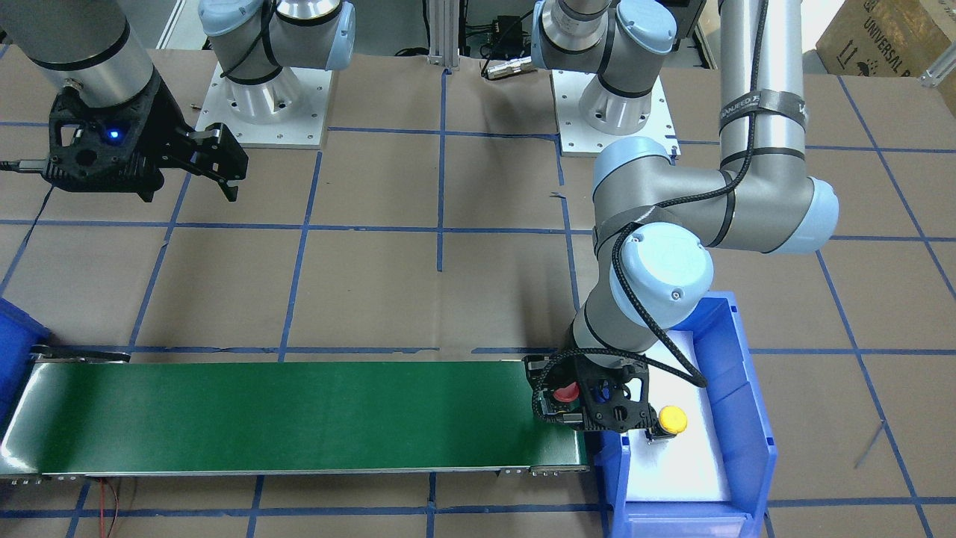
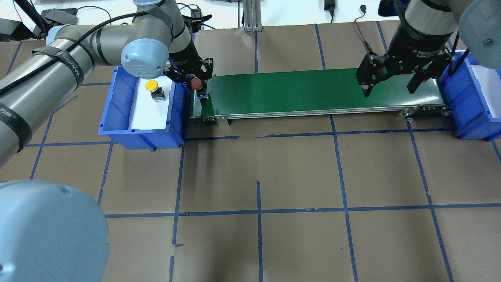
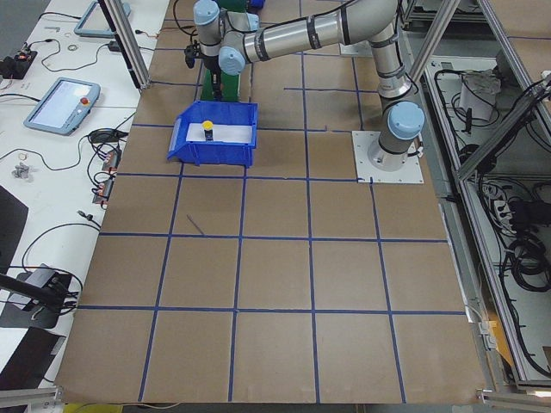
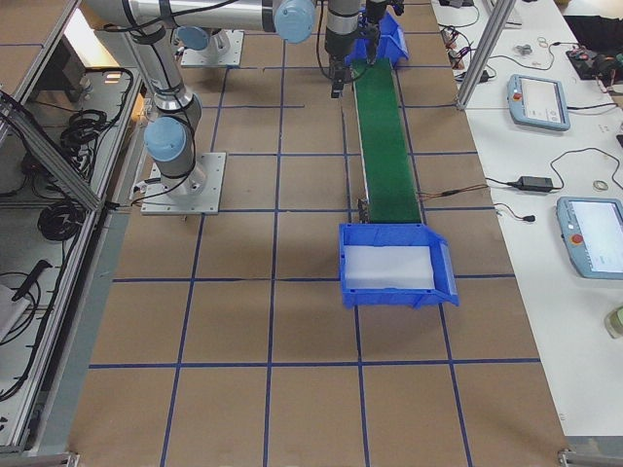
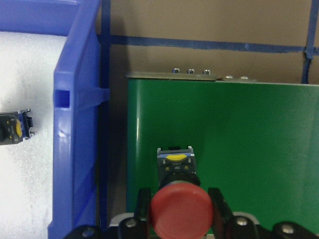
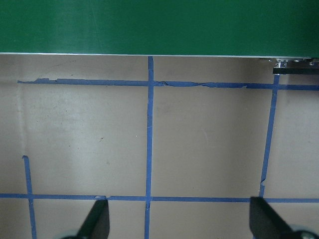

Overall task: Transport two buttons from left to right
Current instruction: 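Carry the red button with the left gripper onto the conveyor's near end, then open the left gripper to release the red button on the belt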

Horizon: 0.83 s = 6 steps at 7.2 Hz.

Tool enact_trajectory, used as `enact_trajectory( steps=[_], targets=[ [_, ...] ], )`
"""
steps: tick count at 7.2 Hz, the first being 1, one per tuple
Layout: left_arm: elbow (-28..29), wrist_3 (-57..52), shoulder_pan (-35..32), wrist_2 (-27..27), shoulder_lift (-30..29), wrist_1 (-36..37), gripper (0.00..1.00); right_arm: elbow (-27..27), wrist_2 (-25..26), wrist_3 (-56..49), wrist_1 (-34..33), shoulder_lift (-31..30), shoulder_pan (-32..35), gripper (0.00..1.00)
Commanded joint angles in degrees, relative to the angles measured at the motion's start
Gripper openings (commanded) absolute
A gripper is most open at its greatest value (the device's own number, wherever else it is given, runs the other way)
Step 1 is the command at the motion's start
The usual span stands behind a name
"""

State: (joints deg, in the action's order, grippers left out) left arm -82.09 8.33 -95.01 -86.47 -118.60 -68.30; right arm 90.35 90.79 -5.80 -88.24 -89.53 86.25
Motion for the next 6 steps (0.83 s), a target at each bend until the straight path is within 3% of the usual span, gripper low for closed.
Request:
enact_trajectory(
  steps=[1,2,3,5,6],
  targets=[
    [-0.5,0.0,0.0,0.5,0.0,0.0,0.64,0.0,0.0,0.0,0.0,0.0,0.0,1.0],
    [-0.4,0.0,0.0,0.6,0.2,0.0,0.79,-0.1,0.0,0.0,-0.1,0.0,0.0,1.0],
    [-0.4,-0.2,-0.1,0.4,0.9,0.0,0.85,0.0,0.0,-0.1,-0.1,0.0,0.0,1.0],
    [-0.5,-2.3,0.3,-0.8,5.5,-0.1,0.89,0.0,0.0,-0.1,-0.2,0.1,0.0,1.0],
    [-0.7,-3.5,2.4,-4.8,6.9,-0.3,0.89,0.0,0.0,-0.2,-0.1,0.1,0.0,1.0]
  ],
)
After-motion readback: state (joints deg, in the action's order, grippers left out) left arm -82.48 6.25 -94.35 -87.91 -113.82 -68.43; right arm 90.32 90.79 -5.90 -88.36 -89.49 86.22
